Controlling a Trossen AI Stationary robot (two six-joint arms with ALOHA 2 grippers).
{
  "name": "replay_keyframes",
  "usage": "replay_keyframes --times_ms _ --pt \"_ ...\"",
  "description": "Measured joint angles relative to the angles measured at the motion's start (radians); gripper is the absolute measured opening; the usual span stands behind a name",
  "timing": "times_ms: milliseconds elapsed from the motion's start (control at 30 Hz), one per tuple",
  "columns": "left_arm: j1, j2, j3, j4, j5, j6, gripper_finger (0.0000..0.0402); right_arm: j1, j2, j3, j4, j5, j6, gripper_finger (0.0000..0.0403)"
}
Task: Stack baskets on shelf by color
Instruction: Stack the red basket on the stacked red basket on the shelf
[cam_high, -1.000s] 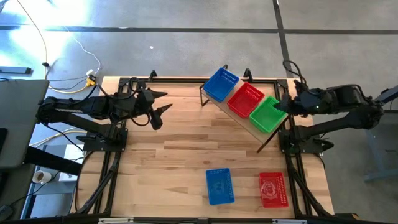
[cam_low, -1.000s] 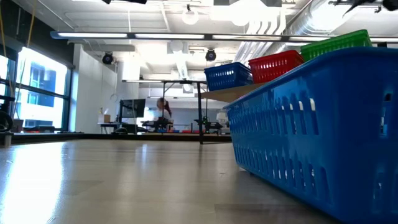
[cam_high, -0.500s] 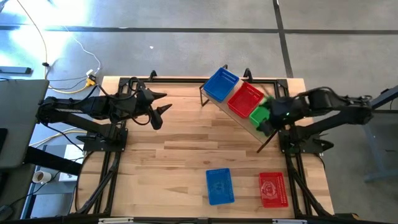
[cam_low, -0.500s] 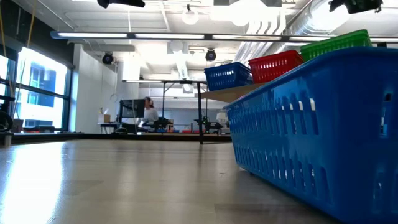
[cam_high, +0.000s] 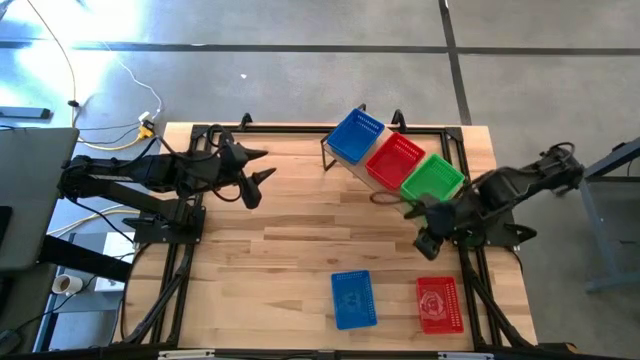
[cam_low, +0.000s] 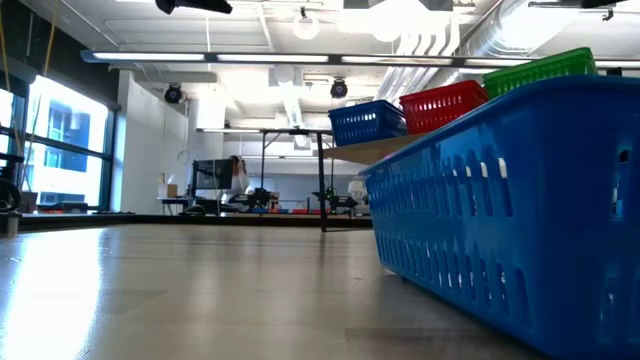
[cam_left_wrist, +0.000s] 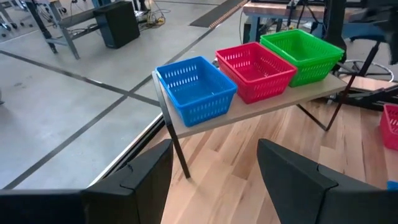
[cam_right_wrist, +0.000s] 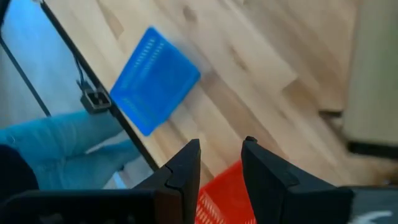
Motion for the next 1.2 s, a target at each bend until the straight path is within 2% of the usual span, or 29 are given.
replay_keyframes --times_ms 500,733,900,1067,1200 --pt "0.0 0.0 0.0 -0.033 0.011 0.0 0.0223 0.277 0.119 0.0 -0.002 -0.005 0.303 0.0103" --pt "0.0 0.0 0.0 -0.033 0.047 0.0 0.0223 0.346 0.219 0.0 -0.002 -0.042 0.301 0.0103" --pt "0.0 0.0 0.0 -0.033 0.101 0.0 0.0223 0.373 0.291 0.0 -0.025 -0.118 0.3 0.0107" --pt "0.0 0.0 0.0 -0.033 0.121 0.002 0.0223 0.381 0.352 -0.001 -0.029 -0.17 0.297 0.0129" --pt "0.0 0.0 0.0 -0.034 0.123 0.001 0.0223 0.4 0.397 -0.001 -0.042 -0.145 0.201 0.0154"
